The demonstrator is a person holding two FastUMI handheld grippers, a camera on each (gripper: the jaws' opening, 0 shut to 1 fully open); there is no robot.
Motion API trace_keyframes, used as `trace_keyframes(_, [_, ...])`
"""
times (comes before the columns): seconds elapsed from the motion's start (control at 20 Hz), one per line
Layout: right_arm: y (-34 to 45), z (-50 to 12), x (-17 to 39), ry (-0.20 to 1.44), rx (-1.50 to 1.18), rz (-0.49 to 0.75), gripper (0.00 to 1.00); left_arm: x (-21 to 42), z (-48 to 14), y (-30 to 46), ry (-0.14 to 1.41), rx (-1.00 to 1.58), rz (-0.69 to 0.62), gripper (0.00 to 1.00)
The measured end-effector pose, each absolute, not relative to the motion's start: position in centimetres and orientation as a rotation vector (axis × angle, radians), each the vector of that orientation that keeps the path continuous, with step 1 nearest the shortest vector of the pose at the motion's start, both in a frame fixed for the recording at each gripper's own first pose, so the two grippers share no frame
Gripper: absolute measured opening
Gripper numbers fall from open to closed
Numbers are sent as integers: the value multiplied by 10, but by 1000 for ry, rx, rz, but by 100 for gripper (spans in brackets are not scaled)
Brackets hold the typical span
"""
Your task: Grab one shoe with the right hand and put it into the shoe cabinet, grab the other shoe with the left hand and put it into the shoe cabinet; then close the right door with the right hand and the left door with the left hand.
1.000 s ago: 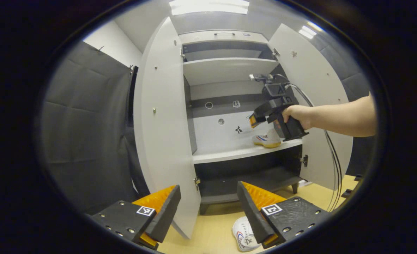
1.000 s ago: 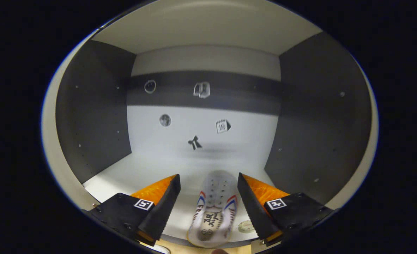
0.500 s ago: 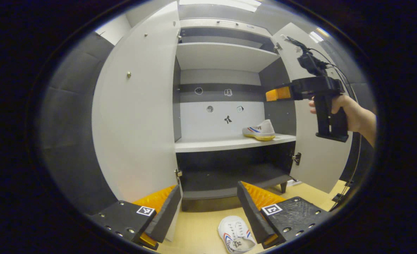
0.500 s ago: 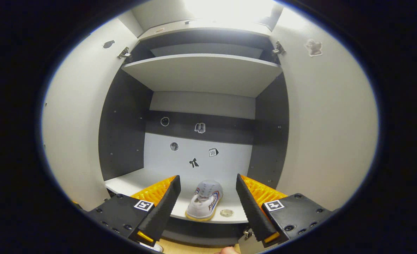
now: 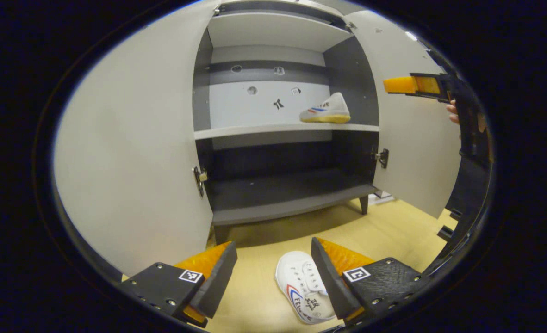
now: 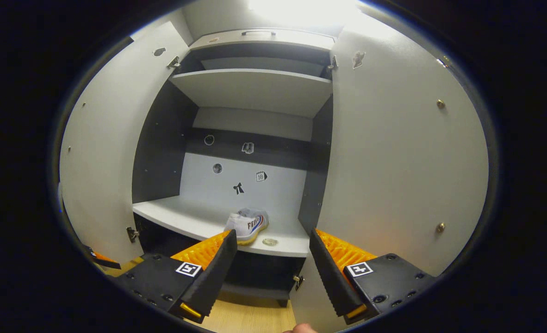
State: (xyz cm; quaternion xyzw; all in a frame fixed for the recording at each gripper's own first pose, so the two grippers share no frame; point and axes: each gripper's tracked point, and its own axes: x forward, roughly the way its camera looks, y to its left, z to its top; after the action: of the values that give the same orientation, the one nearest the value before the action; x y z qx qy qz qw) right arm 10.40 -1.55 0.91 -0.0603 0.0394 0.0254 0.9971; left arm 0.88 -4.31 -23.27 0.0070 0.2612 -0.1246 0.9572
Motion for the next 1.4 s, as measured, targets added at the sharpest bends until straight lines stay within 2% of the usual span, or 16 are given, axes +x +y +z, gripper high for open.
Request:
trace_keyframes(0.6, [-21, -22, 57, 166, -101, 30, 98, -18, -346, -55, 806, 45, -300, 94])
trace_keyframes(1.0, [-22, -34, 43, 211, -99, 27, 98, -32, -382, -60, 912, 36, -309, 93])
trace_keyframes(1.15, [-19, -34, 41, 218, -92, 31, 98, -32, -383, -65, 906, 10, -327, 93])
trace_keyframes(1.2, [-19, -33, 39, 217, -89, 32, 97, -33, -386, -69, 908, 0, -335, 89])
trace_keyframes(1.35, [-16, -31, 37, 213, -85, 38, 97, -37, -384, -78, 931, -20, -333, 51])
trace_keyframes(1.4, [-16, -31, 36, 212, -84, 39, 97, -35, -385, -77, 935, -3, -332, 51])
